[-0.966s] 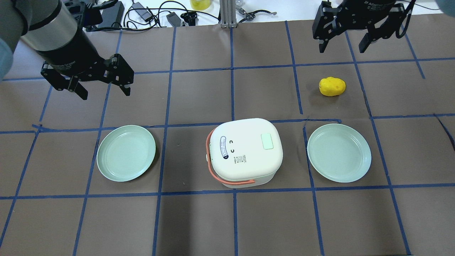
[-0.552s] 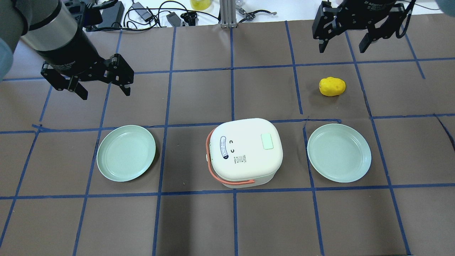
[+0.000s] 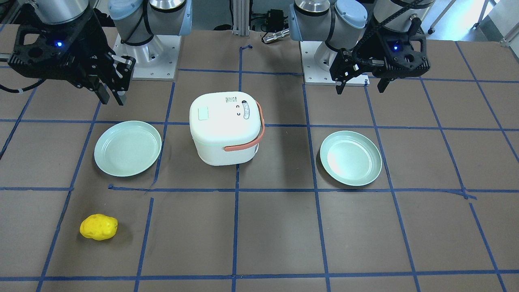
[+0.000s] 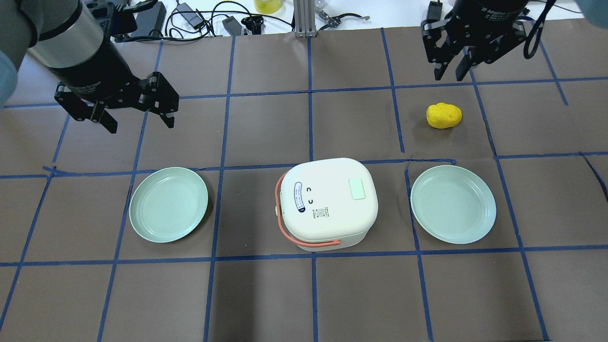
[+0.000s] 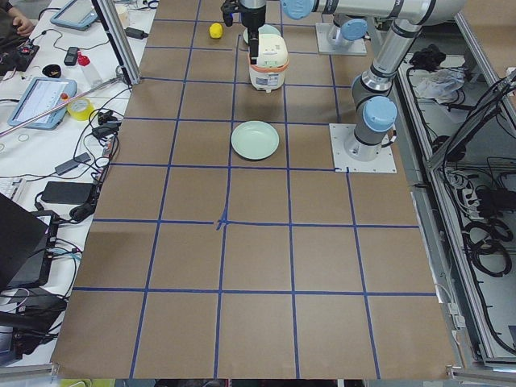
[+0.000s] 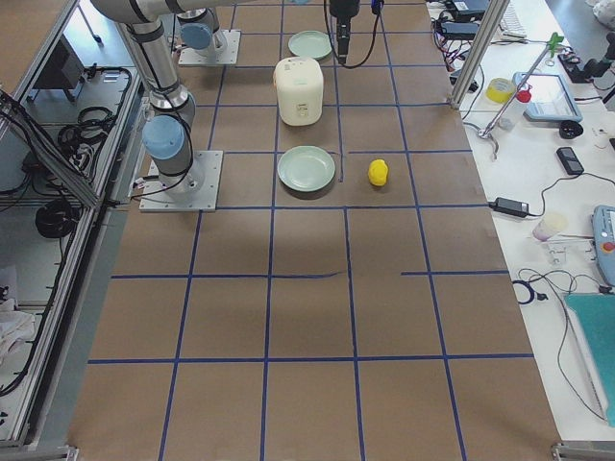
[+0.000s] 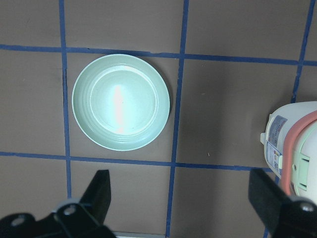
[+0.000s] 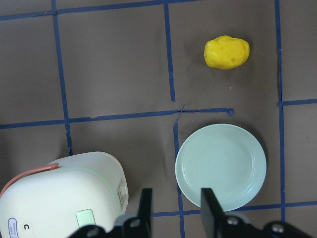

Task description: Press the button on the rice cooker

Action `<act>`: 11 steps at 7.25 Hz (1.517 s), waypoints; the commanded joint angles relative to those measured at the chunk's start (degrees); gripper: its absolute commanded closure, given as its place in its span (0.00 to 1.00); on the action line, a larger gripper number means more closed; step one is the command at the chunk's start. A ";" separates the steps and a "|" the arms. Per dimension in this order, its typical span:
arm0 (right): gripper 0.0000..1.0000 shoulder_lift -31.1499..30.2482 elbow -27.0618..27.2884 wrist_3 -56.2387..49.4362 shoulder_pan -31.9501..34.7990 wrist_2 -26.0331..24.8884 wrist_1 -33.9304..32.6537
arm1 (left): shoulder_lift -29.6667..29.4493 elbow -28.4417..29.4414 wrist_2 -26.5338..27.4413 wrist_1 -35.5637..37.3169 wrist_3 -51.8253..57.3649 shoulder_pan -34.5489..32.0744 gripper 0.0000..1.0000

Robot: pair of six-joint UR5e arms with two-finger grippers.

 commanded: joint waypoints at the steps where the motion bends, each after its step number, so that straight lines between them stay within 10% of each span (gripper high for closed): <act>1: 0.97 -0.56 7.15 3.37 3.43 0.64 -1.68 | 0.00 0.00 0.00 0.00 0.02 0.00 0.00; 5: 0.97 0.23 25.79 13.83 14.33 0.63 -22.92 | 0.00 0.00 0.00 0.00 0.02 0.00 0.00; 8: 0.96 0.41 26.81 13.32 16.10 0.20 -24.73 | 0.00 0.00 0.00 0.00 0.02 0.00 0.00; 9: 0.67 0.32 25.67 13.32 15.84 -0.41 -24.12 | 0.00 0.00 0.00 0.00 0.02 0.00 0.00; 10: 0.11 -0.12 23.48 13.23 15.75 -0.68 -23.07 | 0.00 0.00 0.00 0.00 0.02 0.00 0.00; 11: 0.00 -0.21 20.15 11.84 15.67 -0.68 -17.92 | 0.00 0.00 0.00 0.00 0.02 0.00 0.00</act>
